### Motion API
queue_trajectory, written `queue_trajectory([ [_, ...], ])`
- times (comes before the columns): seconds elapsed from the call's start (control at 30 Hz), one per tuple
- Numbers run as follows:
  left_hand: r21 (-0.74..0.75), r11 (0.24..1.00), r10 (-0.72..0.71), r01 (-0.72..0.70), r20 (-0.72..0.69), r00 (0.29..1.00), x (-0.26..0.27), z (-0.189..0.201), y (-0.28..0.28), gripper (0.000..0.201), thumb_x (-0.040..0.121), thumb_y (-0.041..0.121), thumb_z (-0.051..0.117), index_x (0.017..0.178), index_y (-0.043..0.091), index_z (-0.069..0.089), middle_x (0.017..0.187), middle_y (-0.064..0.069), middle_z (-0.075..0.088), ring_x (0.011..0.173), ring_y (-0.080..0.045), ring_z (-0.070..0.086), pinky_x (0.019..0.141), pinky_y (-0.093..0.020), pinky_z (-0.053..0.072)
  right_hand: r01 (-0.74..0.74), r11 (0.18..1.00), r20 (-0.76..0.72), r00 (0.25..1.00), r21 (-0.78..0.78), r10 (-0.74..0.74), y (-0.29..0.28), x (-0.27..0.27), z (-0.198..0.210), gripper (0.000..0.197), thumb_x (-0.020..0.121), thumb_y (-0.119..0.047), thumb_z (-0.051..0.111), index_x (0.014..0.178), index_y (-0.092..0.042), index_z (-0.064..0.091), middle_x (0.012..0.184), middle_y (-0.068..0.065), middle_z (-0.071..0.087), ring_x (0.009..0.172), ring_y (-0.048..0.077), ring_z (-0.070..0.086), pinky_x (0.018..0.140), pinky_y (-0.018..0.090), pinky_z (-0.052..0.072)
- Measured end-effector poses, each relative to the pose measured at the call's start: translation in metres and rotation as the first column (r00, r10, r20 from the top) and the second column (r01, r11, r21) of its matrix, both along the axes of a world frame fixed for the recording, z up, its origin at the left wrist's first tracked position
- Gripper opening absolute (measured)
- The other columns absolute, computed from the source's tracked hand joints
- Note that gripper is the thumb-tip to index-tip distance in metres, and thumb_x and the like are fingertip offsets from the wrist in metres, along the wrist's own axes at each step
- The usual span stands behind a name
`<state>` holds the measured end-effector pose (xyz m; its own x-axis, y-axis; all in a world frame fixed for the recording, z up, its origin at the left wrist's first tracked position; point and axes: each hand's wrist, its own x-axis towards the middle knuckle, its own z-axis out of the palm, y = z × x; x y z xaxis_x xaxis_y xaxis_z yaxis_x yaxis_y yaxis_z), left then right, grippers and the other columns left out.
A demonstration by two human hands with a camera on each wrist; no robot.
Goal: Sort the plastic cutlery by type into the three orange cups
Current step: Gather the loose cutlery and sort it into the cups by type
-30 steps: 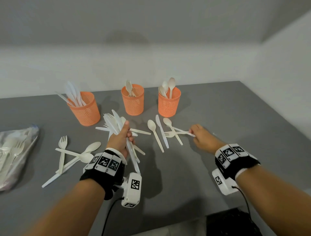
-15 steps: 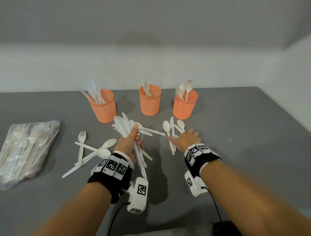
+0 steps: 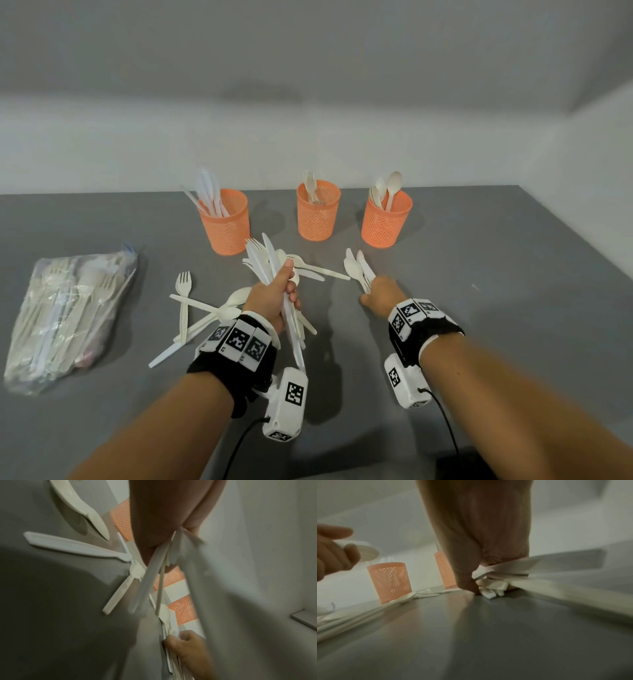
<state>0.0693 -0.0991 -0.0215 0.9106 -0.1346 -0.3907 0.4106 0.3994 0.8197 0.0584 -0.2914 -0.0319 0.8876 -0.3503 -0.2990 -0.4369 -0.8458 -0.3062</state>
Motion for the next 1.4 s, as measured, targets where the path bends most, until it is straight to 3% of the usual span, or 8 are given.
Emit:
queue_trajectory([
  [0.13,0.059,0.996,-0.074,0.074,0.010,0.997,0.001,0.000,0.002,0.037,0.085,0.023,0.064,0.057,0.013,0.043,0.038,0.003,0.037,0.035,-0.013,0.039,0.046,-0.024,0.039,-0.002,0.999,0.005,1.000,-0.039,0.002,0.002,-0.006,0.002,0.038,0.084,-0.013,0.058,0.117,0.003,0.048,0.119,0.019,0.056,0.106,0.033,0.059,0.077,0.030,0.043],
  [0.4,0.044,0.994,-0.103,0.101,0.043,0.994,0.002,0.003,0.007,0.022,0.082,0.022,0.068,0.068,0.012,0.054,0.044,0.005,0.045,0.038,-0.010,0.037,0.047,-0.024,0.037,-0.107,0.981,0.178,0.981,0.163,0.077,0.016,-0.019,0.028,0.033,0.087,-0.011,0.054,0.115,0.003,0.045,0.106,0.014,0.056,0.086,0.024,0.051,0.072,0.029,0.038],
  [0.57,-0.005,0.992,-0.129,0.130,0.062,0.990,0.002,0.012,0.006,0.022,0.081,0.028,0.068,0.093,0.010,0.063,0.049,0.003,0.049,0.042,-0.010,0.039,0.045,-0.021,0.040,-0.347,0.837,0.407,0.898,0.423,0.167,0.071,-0.012,0.070,0.030,0.089,-0.013,0.054,0.117,-0.005,0.048,0.094,0.001,0.056,0.083,0.014,0.056,0.065,0.019,0.043],
  [0.7,-0.094,0.986,-0.132,0.138,0.067,0.989,0.008,0.018,0.012,0.014,0.081,0.022,0.067,0.079,0.009,0.061,0.041,0.004,0.050,0.035,-0.007,0.039,0.042,-0.019,0.039,-0.437,0.733,0.402,0.883,0.521,0.241,0.108,-0.003,0.081,0.016,0.085,0.003,0.046,0.099,-0.002,0.052,0.067,0.008,0.059,0.057,0.017,0.058,0.056,0.024,0.051],
  [0.8,-0.109,0.990,-0.077,0.085,0.076,0.994,0.015,0.016,0.027,0.022,0.082,0.021,0.068,0.094,0.004,0.064,0.060,-0.005,0.066,0.051,-0.015,0.059,0.056,-0.027,0.051,-0.477,0.720,0.339,0.876,0.504,0.344,0.119,-0.003,0.092,0.021,0.088,0.003,0.049,0.107,-0.001,0.045,0.082,0.008,0.058,0.076,0.020,0.058,0.059,0.010,0.048],
  [0.93,-0.174,0.983,-0.047,0.060,0.074,0.996,0.015,0.019,0.039,0.035,0.086,0.024,0.062,0.114,0.003,0.060,0.101,-0.021,0.068,0.088,-0.032,0.068,0.086,-0.048,0.054,-0.491,0.700,0.376,0.866,0.520,0.328,0.122,0.002,0.090,0.031,0.091,0.000,0.046,0.120,-0.005,0.053,0.116,0.014,0.062,0.110,0.025,0.059,0.096,0.034,0.049],
  [1.13,-0.149,0.989,0.027,-0.018,0.065,0.998,0.018,0.026,0.036,0.043,0.087,0.022,0.061,0.122,-0.002,0.054,0.115,-0.025,0.063,0.102,-0.034,0.064,0.095,-0.047,0.049,-0.439,0.766,0.507,0.844,0.468,0.174,0.126,0.013,0.075,0.020,0.091,-0.004,0.049,0.104,-0.001,0.064,0.100,0.015,0.068,0.095,0.029,0.063,0.093,0.045,0.049],
  [1.4,-0.164,0.986,0.049,-0.026,0.138,0.989,0.033,0.043,0.024,0.013,0.092,0.008,0.051,0.091,0.000,0.061,0.074,-0.012,0.070,0.062,-0.018,0.070,0.054,-0.028,0.057,-0.460,0.833,0.640,0.748,0.307,0.178,0.108,0.031,0.094,0.013,0.090,-0.007,0.051,0.084,0.001,0.060,0.073,0.009,0.062,0.073,0.026,0.060,0.071,0.041,0.052],
])
